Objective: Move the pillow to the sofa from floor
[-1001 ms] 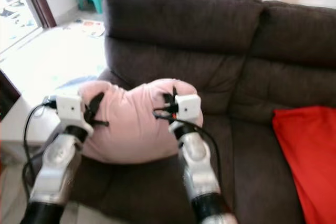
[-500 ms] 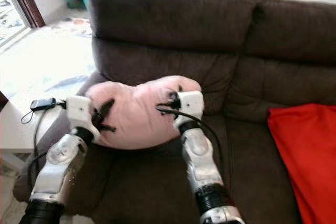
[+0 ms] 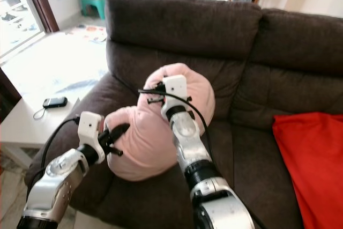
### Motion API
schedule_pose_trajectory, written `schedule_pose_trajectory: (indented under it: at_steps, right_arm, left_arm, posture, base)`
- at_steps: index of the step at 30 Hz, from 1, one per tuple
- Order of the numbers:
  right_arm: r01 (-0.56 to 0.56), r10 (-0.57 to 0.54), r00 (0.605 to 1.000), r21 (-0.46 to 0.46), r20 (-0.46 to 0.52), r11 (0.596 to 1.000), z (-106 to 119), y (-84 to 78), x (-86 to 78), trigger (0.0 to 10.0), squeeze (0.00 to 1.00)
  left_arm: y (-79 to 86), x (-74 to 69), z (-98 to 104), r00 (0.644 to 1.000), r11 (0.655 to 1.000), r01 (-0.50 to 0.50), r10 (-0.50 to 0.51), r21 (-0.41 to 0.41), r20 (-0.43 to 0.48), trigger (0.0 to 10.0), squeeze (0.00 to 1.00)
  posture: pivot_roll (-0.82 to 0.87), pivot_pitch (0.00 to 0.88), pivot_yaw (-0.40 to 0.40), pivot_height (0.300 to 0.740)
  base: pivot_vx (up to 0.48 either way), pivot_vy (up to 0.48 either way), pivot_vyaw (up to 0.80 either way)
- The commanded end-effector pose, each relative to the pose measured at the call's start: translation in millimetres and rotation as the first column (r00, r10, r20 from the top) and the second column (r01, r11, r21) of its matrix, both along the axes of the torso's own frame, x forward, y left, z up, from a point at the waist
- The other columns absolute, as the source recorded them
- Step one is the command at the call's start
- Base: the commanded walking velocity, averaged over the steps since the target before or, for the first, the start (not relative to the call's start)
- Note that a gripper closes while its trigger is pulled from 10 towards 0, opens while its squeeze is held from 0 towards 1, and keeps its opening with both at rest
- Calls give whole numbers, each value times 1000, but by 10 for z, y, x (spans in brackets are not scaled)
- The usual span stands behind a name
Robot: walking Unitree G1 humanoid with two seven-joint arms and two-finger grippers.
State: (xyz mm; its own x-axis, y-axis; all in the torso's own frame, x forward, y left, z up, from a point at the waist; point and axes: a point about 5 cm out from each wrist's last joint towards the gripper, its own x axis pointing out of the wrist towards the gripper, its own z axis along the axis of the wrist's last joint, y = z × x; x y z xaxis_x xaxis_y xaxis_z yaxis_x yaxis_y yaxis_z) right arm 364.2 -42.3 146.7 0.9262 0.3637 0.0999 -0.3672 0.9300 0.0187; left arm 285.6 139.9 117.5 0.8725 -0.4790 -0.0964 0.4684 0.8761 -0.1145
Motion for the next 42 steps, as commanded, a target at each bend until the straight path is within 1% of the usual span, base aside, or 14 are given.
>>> schedule_pose_trajectory:
  at_steps: [1,4,5,13,17,18,19,20,21,30,35,36,37,42]
  right_arm:
    - [-148,149,989,-23,26,989,81,349,-63,10000,0]
    - [-183,183,983,-23,8,983,70,448,-76,10000,0]
    - [-212,212,977,2,-17,977,52,522,-93,10000,0]
    - [-295,292,954,-28,-74,955,-69,674,-175,10000,0]
    - [-305,302,950,-29,-79,952,-82,691,-187,10000,0]
    - [-319,316,945,-19,-85,948,-92,709,-199,10000,180]
    - [-326,323,942,-14,-86,945,-99,723,-210,10000,957]
    - [-329,327,941,-11,-86,944,-103,731,-216,10000,957]
    - [-332,331,940,-6,-86,943,-103,737,-218,10000,1000]
    - [-354,355,933,19,-64,935,-67,789,-237,10000,1000]
    - [-367,367,929,10,-50,930,-63,831,-262,10000,1000]
    - [-367,367,929,5,-52,930,-74,828,-266,10000,31]
    - [-366,365,929,1,-57,931,-95,816,-268,10000,0]
    - [-354,353,933,8,-69,935,-131,770,-260,10000,0]
  left_arm:
    - [-277,3,388,974,985,168,-159,-44,159,10000,0]
    - [-270,-12,383,975,985,167,-160,-38,152,10000,0]
    - [-257,-30,365,977,985,169,-164,-30,139,10000,0]
    - [-274,-89,325,975,979,203,-201,-14,98,10000,0]
    - [-279,-99,311,975,978,206,-205,-11,91,10000,0]
    - [-286,-111,294,975,978,209,-208,-5,84,10000,0]
    - [-292,-121,279,974,977,211,-211,-1,77,10000,0]
    - [-296,-127,270,974,977,213,-212,1,74,10000,0]
    - [-298,-131,267,974,977,213,-213,4,70,10000,0]
    - [-283,-135,246,976,977,211,-212,21,58,10000,0]
    - [-197,-105,227,984,985,169,-171,46,51,10000,0]
    - [-182,-102,220,985,985,164,-166,50,50,10000,0]
    - [-161,-100,209,986,986,157,-160,55,47,10000,0]
    - [-129,-99,188,988,987,146,-149,63,41,10000,0]
  posture:
    - [206,13,-51,740]
    - [211,17,-57,740]
    - [212,19,-60,740]
    - [216,26,-69,740]
    - [217,28,-70,740]
    - [215,31,-72,740]
    - [216,30,-72,740]
    - [216,30,-72,740]
    - [216,31,-73,740]
    - [216,34,-72,740]
    - [215,36,-72,740]
    - [215,36,-72,740]
    - [214,37,-72,740]
    - [212,35,-72,740]
  base:
    - [0,0,0]
    - [0,0,0]
    - [0,0,0]
    - [0,0,0]
    - [0,0,0]
    - [0,0,0]
    - [0,0,0]
    - [0,0,0]
    - [0,0,0]
    - [0,0,0]
    - [0,0,0]
    - [0,0,0]
    - [0,0,0]
    - [0,0,0]
